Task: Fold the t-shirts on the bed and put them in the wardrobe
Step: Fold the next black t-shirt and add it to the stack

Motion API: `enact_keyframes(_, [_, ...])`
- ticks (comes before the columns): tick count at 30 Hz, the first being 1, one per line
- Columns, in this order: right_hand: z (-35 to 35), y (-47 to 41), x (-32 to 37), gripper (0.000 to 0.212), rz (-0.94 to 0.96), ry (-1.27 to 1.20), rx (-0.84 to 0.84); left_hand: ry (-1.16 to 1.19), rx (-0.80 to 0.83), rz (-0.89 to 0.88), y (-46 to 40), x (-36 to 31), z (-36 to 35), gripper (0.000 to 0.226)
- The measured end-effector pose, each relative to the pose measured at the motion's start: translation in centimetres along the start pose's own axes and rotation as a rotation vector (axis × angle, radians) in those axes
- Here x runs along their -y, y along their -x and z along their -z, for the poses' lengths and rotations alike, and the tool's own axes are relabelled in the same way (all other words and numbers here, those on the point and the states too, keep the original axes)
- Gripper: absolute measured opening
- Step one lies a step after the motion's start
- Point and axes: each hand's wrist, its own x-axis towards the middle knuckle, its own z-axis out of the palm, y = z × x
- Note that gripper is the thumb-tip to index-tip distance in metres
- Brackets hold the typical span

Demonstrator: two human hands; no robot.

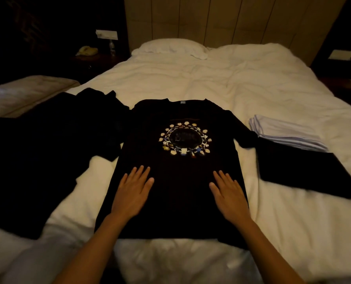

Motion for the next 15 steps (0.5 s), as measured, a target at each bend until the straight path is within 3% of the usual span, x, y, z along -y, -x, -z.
enact_keyframes(4, [-0.6, 5.0, -0.2, 0.066, 0.02, 0.049, -0.029, -0.114, -0.103, -0.041, 4.6, 0.4, -1.2, 0.099])
enact_keyframes(8, [-1.1, 8.7, 0.0, 0.083, 0.035, 0.028, -0.084, 0.045, -0.156, -0.05, 7.9, 0.1, -1.9, 0.089])
enact_keyframes(11, [-0.9, 11.5, 0.9, 0.051, -0.008, -0.139, -0.241, 0.338, -0.235, -0.041, 10.6, -0.9, -1.3, 0.075])
enact_keyframes(13, [-0.8, 13.3, 1.9, 0.031, 0.067, -0.141, -0.453, 0.395, -0.312, -0.087, 12.4, -1.9, -0.9, 0.063])
enact_keyframes(15, [-0.6, 15.4, 3.4, 0.014, 0.105, -0.195, -0.485, 0.429, -0.277, -0.079, 13.6, -2.8, -0.8, 0.054])
